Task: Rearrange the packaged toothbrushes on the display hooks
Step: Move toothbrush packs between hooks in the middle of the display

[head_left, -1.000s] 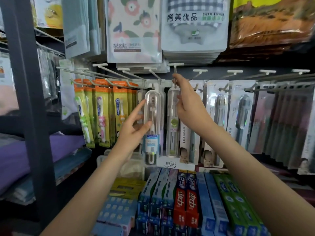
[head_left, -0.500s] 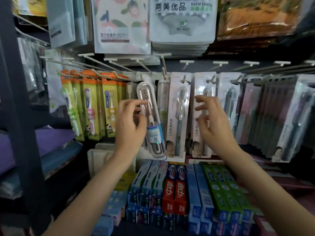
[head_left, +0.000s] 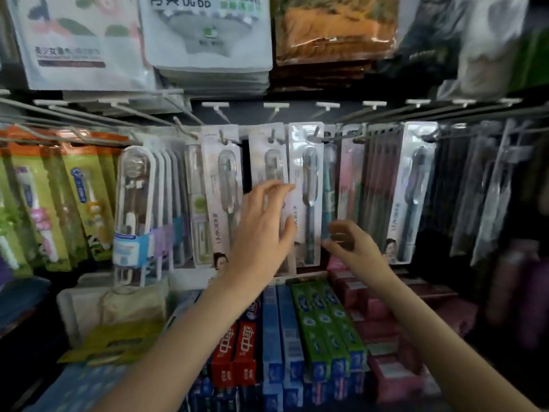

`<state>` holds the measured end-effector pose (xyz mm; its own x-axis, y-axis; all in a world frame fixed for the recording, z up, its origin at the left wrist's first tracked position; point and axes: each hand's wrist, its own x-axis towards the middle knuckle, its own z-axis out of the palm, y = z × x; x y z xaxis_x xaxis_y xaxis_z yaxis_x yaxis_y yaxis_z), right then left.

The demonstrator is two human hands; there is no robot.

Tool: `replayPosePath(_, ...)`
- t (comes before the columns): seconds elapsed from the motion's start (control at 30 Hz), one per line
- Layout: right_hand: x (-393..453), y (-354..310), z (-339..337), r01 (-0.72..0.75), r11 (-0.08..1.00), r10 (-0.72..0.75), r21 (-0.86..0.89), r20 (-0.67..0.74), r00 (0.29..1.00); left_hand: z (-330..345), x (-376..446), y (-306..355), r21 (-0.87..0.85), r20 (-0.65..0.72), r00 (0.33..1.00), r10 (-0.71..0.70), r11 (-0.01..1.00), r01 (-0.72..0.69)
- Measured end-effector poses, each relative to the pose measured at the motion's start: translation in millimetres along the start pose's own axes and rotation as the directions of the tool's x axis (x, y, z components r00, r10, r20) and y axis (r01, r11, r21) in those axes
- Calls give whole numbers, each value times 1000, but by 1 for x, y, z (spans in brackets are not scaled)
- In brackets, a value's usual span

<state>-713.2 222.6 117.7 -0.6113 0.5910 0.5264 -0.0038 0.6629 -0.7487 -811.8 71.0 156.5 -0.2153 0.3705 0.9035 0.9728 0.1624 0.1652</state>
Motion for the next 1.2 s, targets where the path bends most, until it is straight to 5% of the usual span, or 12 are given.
replayPosePath(0.17, 30, -1, -2, -16, 1000, 18, 16, -132, 991, 15, 11, -3, 126, -116, 992, -51, 990, 65)
replayPosePath(0.4, 69, -4, 11, -32, 997, 42, 65, -162, 986, 23, 0, -12, 88, -88, 992, -91, 991, 99)
replayPosePath(0.83, 7, 1, -27, 362, 927, -326, 101, -264, 908, 25, -6, -10, 101, -95, 987, -129, 985, 139)
replayPosePath(1.03, -10, -29, -13, 550, 828, -558, -104, -72, 827, -3, -19, -3, -44, -60, 995, -76, 996, 73)
replayPosePath(1.2, -27, -80, 41, 713, 688, -704, -134, 112, 701, -66, -27, -1, -469, -67, 977, -203, 871, 149)
